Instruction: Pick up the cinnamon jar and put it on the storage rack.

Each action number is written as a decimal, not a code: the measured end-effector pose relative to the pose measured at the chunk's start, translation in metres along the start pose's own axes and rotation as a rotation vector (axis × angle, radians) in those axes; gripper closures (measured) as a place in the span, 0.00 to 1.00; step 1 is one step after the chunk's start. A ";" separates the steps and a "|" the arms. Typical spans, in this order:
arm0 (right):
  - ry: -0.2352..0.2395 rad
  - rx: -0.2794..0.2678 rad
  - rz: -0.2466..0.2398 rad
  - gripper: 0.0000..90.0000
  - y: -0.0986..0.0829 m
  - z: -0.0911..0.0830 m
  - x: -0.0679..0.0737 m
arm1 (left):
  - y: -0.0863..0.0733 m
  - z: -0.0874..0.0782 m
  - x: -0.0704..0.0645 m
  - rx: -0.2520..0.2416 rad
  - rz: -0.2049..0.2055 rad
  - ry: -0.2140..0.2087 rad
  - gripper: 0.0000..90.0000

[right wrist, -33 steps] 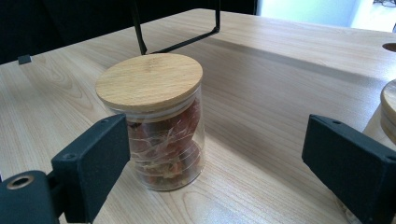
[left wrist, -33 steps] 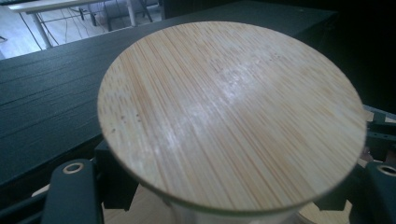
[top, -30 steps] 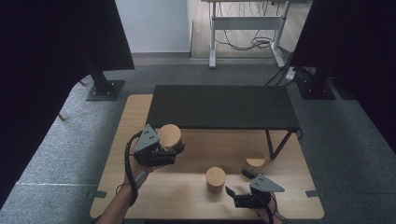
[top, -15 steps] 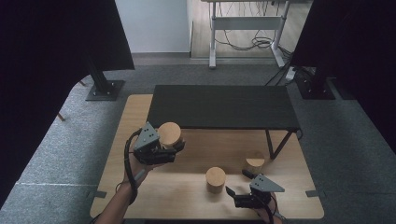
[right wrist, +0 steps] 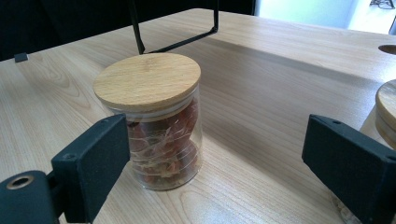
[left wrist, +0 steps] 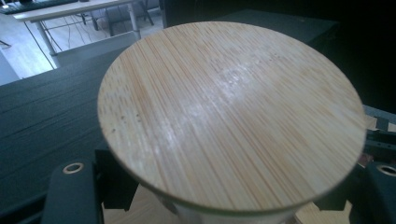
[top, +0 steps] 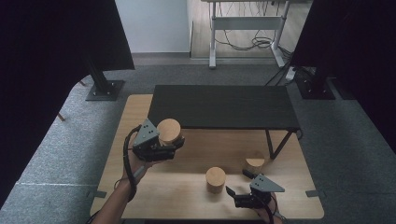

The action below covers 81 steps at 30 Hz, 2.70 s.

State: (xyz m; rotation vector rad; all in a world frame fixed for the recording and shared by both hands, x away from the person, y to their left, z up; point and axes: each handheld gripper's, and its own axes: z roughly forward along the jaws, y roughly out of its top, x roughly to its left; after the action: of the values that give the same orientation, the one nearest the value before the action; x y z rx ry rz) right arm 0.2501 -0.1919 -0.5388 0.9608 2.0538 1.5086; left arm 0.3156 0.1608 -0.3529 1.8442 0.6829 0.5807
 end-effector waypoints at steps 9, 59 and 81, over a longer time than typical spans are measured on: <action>0.003 0.003 -0.003 0.08 0.000 0.001 0.001 | 0.009 0.004 0.001 -0.009 0.009 -0.001 0.28; 0.004 0.005 -0.009 0.08 -0.001 0.001 0.001 | 0.038 0.040 0.021 -0.003 0.028 0.057 0.28; -0.004 0.009 -0.005 0.08 -0.002 -0.001 -0.001 | 0.038 0.060 0.039 -0.023 0.013 0.132 0.28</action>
State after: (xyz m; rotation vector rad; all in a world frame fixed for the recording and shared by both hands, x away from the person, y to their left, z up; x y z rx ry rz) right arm 0.2501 -0.1934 -0.5403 0.9599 2.0608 1.4951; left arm 0.3907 0.1369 -0.3353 1.8019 0.7496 0.7208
